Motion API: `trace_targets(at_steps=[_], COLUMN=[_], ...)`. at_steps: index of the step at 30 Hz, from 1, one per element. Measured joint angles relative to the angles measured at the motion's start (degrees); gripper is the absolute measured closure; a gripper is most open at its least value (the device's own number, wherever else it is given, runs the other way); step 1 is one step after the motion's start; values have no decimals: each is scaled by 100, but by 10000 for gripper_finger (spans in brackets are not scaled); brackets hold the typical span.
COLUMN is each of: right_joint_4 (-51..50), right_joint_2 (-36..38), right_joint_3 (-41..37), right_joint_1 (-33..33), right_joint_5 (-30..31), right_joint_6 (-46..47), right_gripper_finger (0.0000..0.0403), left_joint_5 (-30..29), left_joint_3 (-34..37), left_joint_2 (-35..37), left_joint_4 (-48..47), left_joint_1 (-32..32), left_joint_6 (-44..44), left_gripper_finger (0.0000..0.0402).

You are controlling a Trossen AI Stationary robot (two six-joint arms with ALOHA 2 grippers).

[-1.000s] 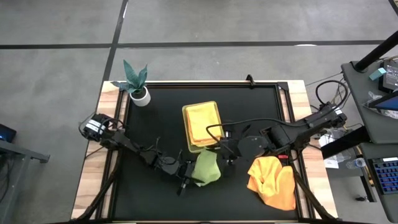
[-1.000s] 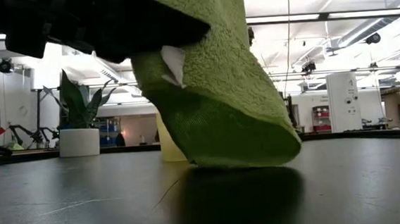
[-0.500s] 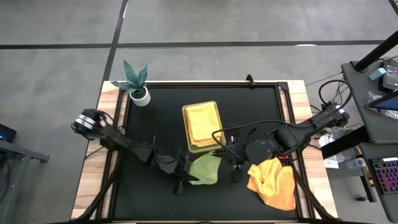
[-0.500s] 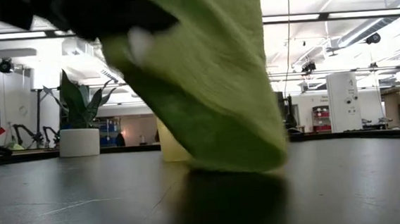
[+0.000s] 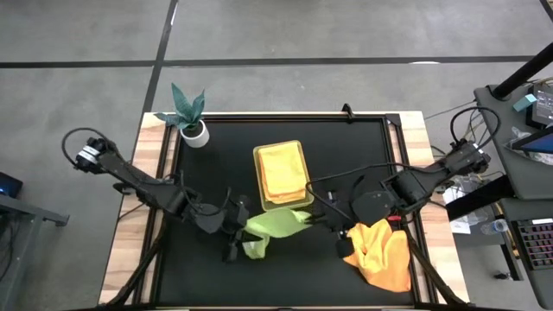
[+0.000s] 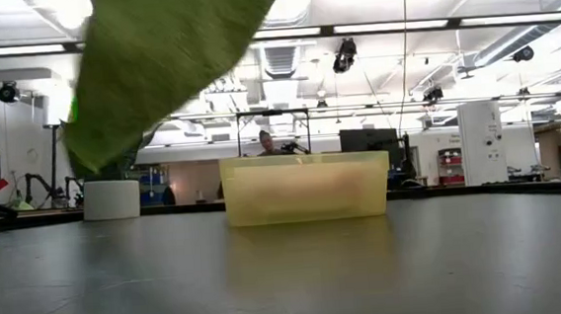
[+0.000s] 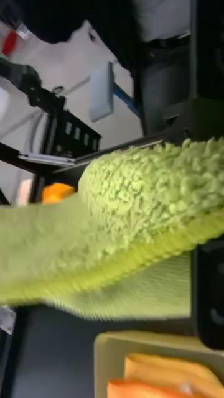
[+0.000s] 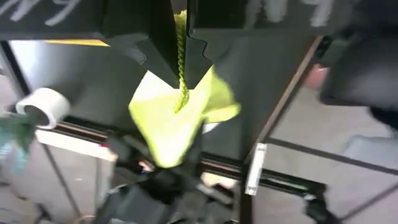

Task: Fold microfiber towels
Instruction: Fold the green microfiber cloth

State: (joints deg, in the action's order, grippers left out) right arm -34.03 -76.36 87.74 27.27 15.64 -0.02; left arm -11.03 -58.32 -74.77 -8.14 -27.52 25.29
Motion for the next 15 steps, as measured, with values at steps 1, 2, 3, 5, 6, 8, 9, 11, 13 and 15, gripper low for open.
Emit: trace_targets(at_steps=[1, 2, 3, 5, 6, 8, 9, 11, 13, 15], right_joint_4=[5, -4, -26, -60, -125, -301, -384, -505, -522, -557], right_joint_2=[16, 21, 22, 24, 24, 33, 37, 38, 38, 38], right_joint_3=[0, 2, 22, 105, 161, 271, 311, 363, 376, 377], right_joint_1=[2, 15, 28, 28, 28, 37, 37, 37, 38, 38], right_joint_5=[-108, -165, -202, -238, -239, -234, -215, -197, -33, 199], right_joint_6=[2, 3, 3, -1, 0, 3, 3, 64, 200, 304], right_gripper_finger=[394, 394, 394, 394, 394, 394, 394, 394, 394, 394], left_joint_5=[1, 2, 6, 11, 19, 48, 98, 151, 168, 180], left_joint_3=[-152, -315, -476, -781, -936, -1190, -1299, -1489, -1570, -1561], left_joint_2=[18, 19, 17, 17, 17, 25, 40, 77, 168, 231], left_joint_4=[-280, -555, -853, -1406, -1653, -2214, -2490, -2924, -3129, -3148], left_joint_1=[-3, -13, -37, -85, -114, -193, -237, -338, -420, -467], left_joint_6=[22, 87, 146, 283, 335, 504, 594, 810, 1043, 1202], left_gripper_finger=[402, 402, 402, 402, 402, 402, 402, 402, 402, 402])
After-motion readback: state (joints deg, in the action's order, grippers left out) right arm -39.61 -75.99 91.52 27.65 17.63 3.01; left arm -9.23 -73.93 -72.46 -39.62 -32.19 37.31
